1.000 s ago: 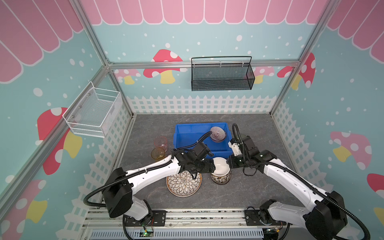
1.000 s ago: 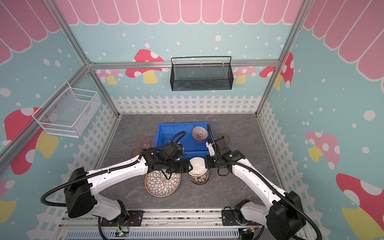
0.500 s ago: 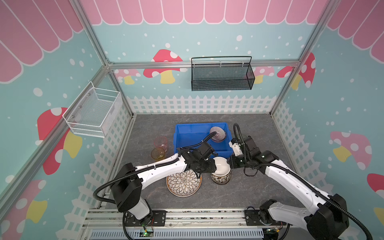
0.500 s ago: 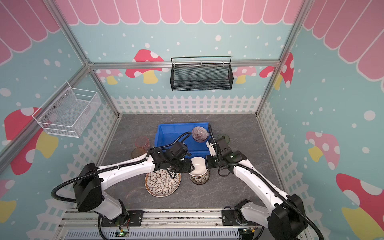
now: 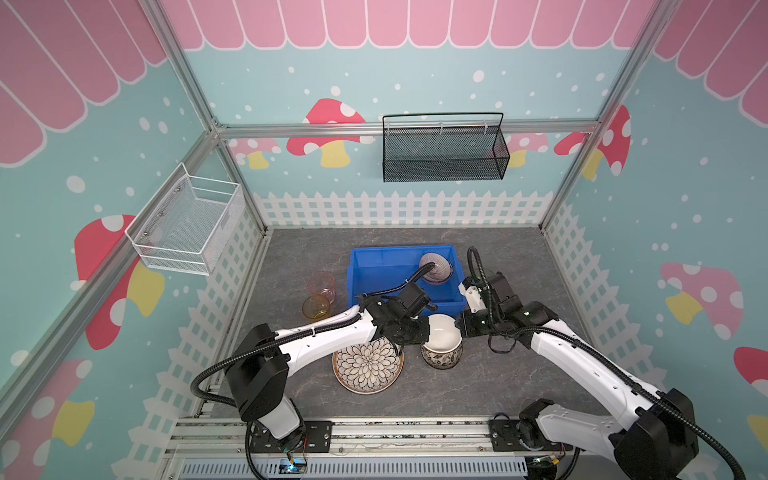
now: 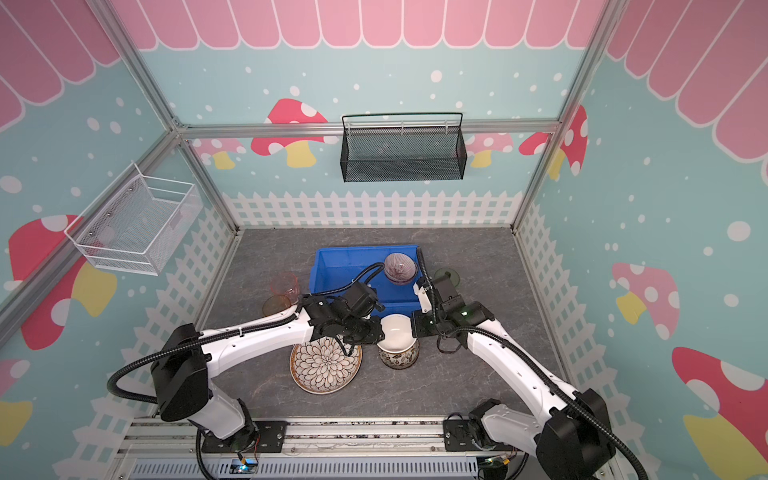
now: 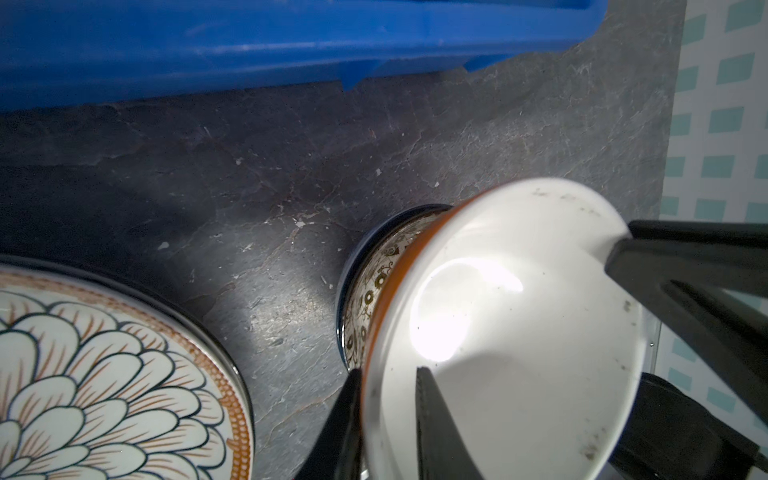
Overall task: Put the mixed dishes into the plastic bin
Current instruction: 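Grasp and lift the white bowl with the left gripper while the right gripper withdraws, then carry the white bowl into the bin and lower it onto the striped bowl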
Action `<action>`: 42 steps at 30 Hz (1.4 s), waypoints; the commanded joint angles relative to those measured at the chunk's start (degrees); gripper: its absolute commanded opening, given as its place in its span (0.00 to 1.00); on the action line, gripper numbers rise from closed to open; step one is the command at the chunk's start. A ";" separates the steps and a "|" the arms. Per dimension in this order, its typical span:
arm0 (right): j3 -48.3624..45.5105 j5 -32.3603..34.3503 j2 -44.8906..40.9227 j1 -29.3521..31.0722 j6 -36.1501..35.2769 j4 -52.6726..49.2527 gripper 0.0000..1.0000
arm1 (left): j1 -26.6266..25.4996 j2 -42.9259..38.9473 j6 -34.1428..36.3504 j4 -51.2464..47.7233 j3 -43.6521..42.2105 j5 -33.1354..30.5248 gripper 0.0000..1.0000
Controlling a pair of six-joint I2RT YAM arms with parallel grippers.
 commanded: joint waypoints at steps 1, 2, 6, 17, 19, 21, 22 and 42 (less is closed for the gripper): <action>0.70 -0.20 -0.91 0.10 -0.01 0.51 0.00 | -0.32 0.14 -0.37 0.71 1.73 0.54 0.14; 0.73 -0.19 -0.91 0.09 -0.01 0.49 0.00 | -0.32 -0.04 -0.41 0.58 1.72 0.47 0.12; 1.41 0.67 -1.31 0.09 -0.02 0.00 0.15 | -0.29 -0.49 -0.18 0.24 1.85 0.20 0.03; 7.93 7.87 -6.17 -3.98 -1.50 -8.26 0.79 | 0.90 -0.78 7.30 -6.80 10.75 -5.90 0.00; 8.69 8.47 -7.29 -5.47 -1.98 -9.48 0.81 | 1.83 0.11 8.73 -8.19 13.82 -6.22 0.00; 9.10 8.39 -8.64 -7.26 -2.46 -10.55 0.84 | 2.79 1.21 10.29 -9.35 16.85 -7.00 0.00; 9.24 8.25 -9.35 -8.32 -2.81 -11.00 0.86 | 3.32 1.89 11.10 -9.99 18.65 -7.52 0.00; 7.05 6.65 -11.56 -15.30 -6.95 -12.66 0.89 | 14.62 24.55 20.76 -14.37 47.78 -11.08 0.00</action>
